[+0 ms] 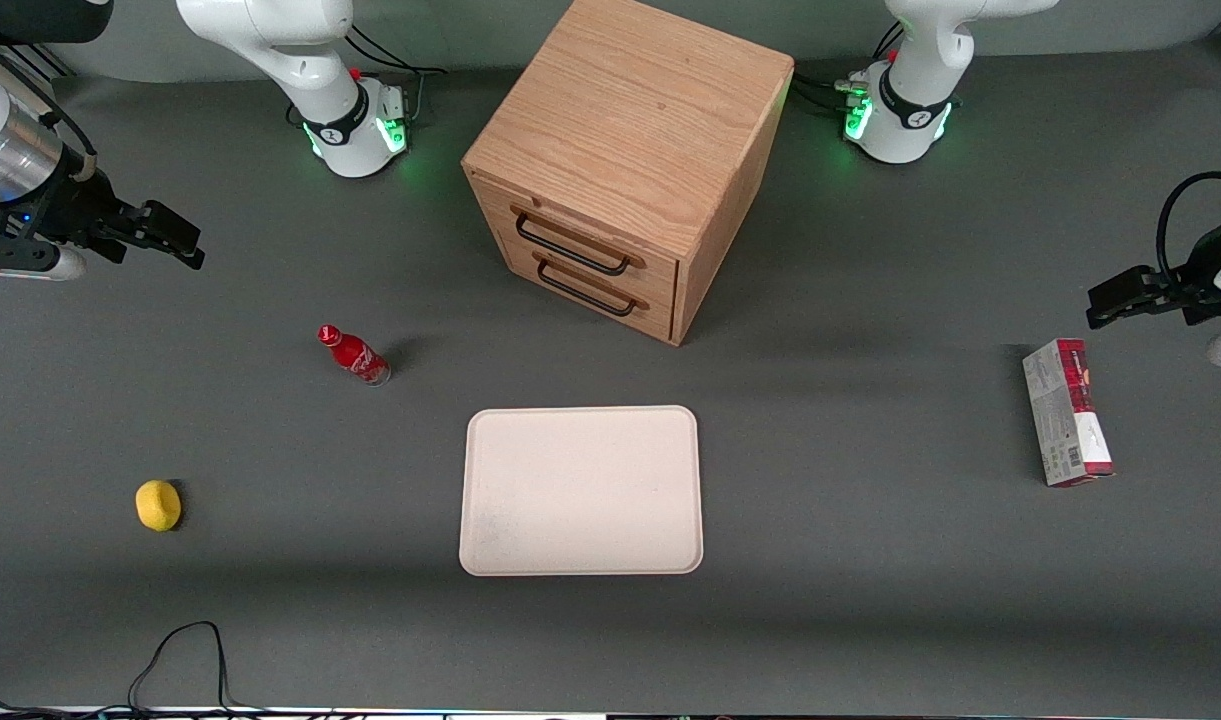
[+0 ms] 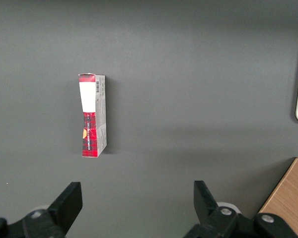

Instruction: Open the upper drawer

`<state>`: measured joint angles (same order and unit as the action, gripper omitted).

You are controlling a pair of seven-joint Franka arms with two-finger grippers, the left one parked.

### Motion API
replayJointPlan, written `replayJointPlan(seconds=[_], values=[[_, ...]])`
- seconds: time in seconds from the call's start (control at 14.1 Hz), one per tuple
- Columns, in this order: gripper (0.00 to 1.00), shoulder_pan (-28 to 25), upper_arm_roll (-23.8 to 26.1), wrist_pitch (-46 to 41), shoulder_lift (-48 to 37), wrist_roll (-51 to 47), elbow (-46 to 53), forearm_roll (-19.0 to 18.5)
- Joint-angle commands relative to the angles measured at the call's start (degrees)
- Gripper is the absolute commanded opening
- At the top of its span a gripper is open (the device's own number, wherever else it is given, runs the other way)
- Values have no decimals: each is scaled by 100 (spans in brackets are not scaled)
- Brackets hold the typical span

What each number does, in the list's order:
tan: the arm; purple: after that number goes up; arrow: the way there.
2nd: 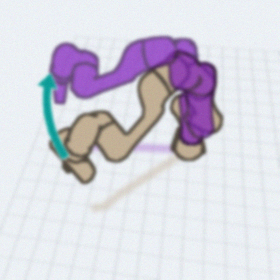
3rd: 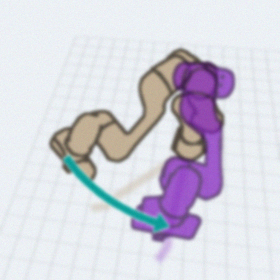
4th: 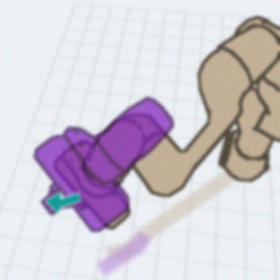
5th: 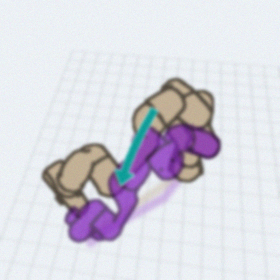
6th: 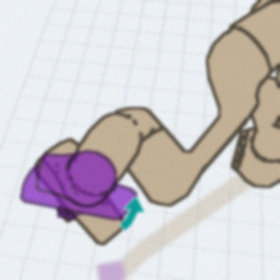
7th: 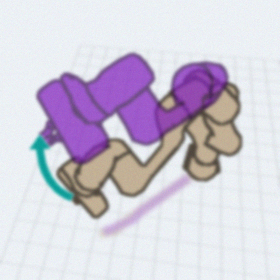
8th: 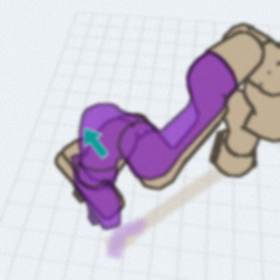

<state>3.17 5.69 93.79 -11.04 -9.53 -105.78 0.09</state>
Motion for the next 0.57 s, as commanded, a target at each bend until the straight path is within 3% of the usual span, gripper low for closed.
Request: replayJointPlan(seconds=[0.0,0.35,0.49], values=[[100,-35,-24,52,-74,83,-13,-71],[100,-53,90,43,601,47,758,17],[100,-53,458,43,848,21,1084,52]])
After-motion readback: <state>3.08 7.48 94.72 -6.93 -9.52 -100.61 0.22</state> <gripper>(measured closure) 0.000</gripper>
